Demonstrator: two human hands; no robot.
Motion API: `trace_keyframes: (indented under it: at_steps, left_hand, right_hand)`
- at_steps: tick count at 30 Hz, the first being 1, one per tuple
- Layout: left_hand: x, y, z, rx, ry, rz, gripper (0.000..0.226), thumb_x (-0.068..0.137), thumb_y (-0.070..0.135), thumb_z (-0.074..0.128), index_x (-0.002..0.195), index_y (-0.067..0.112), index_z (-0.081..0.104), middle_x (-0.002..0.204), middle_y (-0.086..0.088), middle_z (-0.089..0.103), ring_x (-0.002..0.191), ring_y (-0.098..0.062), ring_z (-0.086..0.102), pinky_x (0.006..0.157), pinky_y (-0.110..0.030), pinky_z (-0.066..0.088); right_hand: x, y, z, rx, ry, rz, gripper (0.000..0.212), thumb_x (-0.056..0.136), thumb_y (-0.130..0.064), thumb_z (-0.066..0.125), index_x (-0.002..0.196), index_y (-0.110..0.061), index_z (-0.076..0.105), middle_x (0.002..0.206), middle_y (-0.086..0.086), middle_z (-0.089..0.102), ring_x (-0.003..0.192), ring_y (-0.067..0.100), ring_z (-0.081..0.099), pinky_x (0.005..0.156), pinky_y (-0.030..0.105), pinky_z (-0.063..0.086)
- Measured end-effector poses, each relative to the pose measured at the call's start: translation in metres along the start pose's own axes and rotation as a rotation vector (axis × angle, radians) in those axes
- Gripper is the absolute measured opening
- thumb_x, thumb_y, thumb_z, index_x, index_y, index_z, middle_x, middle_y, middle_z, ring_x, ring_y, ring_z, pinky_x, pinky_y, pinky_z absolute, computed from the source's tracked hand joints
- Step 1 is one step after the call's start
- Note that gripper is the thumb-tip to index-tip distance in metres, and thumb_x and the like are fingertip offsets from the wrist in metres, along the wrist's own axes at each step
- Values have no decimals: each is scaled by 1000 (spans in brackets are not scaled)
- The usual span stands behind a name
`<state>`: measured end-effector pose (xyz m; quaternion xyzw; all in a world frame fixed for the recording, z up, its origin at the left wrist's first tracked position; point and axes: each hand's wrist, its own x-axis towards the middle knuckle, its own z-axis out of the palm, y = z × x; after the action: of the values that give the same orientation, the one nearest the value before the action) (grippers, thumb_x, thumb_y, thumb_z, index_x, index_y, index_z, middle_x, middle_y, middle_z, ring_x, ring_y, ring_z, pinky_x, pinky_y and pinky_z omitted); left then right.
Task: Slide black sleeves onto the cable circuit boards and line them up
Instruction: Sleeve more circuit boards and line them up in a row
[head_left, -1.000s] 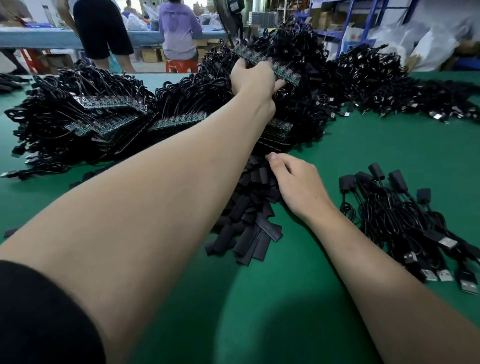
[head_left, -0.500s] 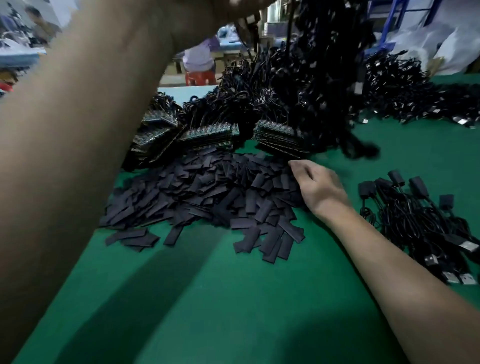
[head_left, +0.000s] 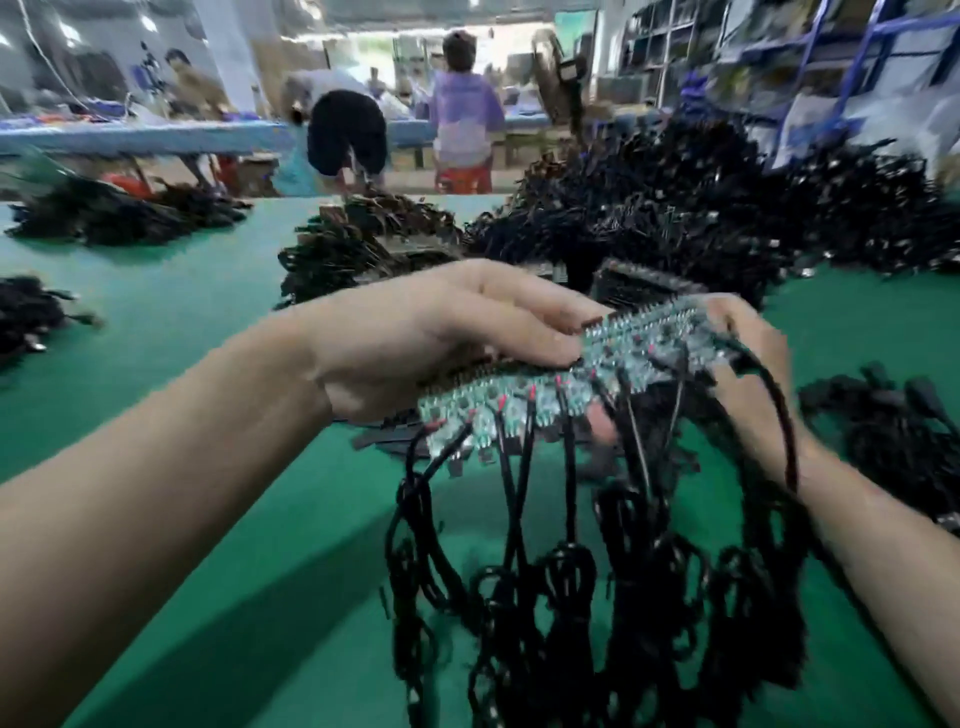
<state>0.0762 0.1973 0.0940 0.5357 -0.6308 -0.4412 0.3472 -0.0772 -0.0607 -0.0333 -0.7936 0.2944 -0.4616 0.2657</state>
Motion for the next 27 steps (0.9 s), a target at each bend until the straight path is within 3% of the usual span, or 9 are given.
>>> trace_keyframes:
  at_steps: [3, 6, 8, 10, 12, 15, 19, 23, 27]
  left_hand:
    - [-17, -14, 0, -80, -41, 3, 31, 99, 4, 53, 126, 6, 68, 111, -3, 77, 103, -9, 71, 95, -17, 48]
    - [-21, -24, -9, 22, 67, 6, 33, 101, 14, 57, 130, 24, 68, 107, 2, 78, 97, -6, 71, 85, -13, 52]
    - [-20, -31, -11, 136, 166, -4, 31, 99, 20, 62, 129, 24, 70, 96, 10, 77, 82, -1, 66, 75, -11, 50]
    - [-21, -38, -7, 167, 274, -1, 26, 95, 25, 68, 120, 23, 75, 84, 11, 75, 70, 1, 57, 66, -9, 44]
    - [-22, -48, -6, 172, 402, -7, 22, 90, 36, 71, 109, 27, 78, 83, 1, 76, 70, -3, 57, 67, -15, 44]
    - [-33, -64, -7, 140, 514, -119, 33, 83, 56, 68, 99, 28, 78, 74, 1, 67, 64, -9, 57, 59, -17, 44]
    - [-52, -83, -7, 157, 388, -202, 42, 81, 57, 67, 91, 17, 77, 75, 4, 74, 68, -11, 64, 68, -19, 54]
    - [-56, -96, -7, 272, 442, -214, 23, 84, 40, 76, 87, 17, 75, 75, -2, 77, 69, -14, 71, 70, -21, 53]
    - [-60, -106, 0, -131, 407, -178, 24, 87, 30, 74, 90, 7, 70, 81, -12, 76, 68, -20, 74, 65, -28, 58]
  right_hand:
    - [4, -40, -7, 250, -2, 119, 41, 109, -44, 36, 89, -25, 67, 79, -2, 68, 70, 12, 61, 74, 31, 47]
    - [-7, -98, -19, 457, -483, 173, 67, 95, -71, 32, 88, -22, 77, 80, 0, 75, 67, 6, 66, 61, 22, 50]
    - [-24, -123, -21, 289, -707, 126, 70, 85, -86, 35, 100, -33, 78, 98, -8, 78, 81, 1, 70, 69, 22, 51]
    - [-42, -139, -22, 156, -773, 35, 57, 83, -84, 50, 107, -38, 72, 94, -15, 77, 80, 4, 70, 73, 25, 53]
    - [-51, -146, -23, 231, -786, 101, 37, 86, -61, 69, 104, -29, 69, 78, -8, 77, 60, 10, 68, 56, 24, 51]
    - [-61, -138, -21, 424, -667, 292, 31, 79, -31, 75, 99, -10, 65, 69, 7, 75, 52, 13, 67, 47, 21, 52]
    - [-85, -121, -10, 484, -484, 505, 38, 78, -28, 78, 108, -9, 64, 74, 17, 75, 61, 21, 68, 51, 26, 55]
    - [-101, -116, 1, 448, -376, 529, 23, 91, -17, 74, 108, -6, 63, 79, 22, 76, 64, 23, 73, 55, 26, 60]
    - [-114, -118, 11, 451, -332, 533, 19, 92, -15, 73, 105, -7, 63, 79, 21, 76, 65, 21, 75, 52, 23, 57]
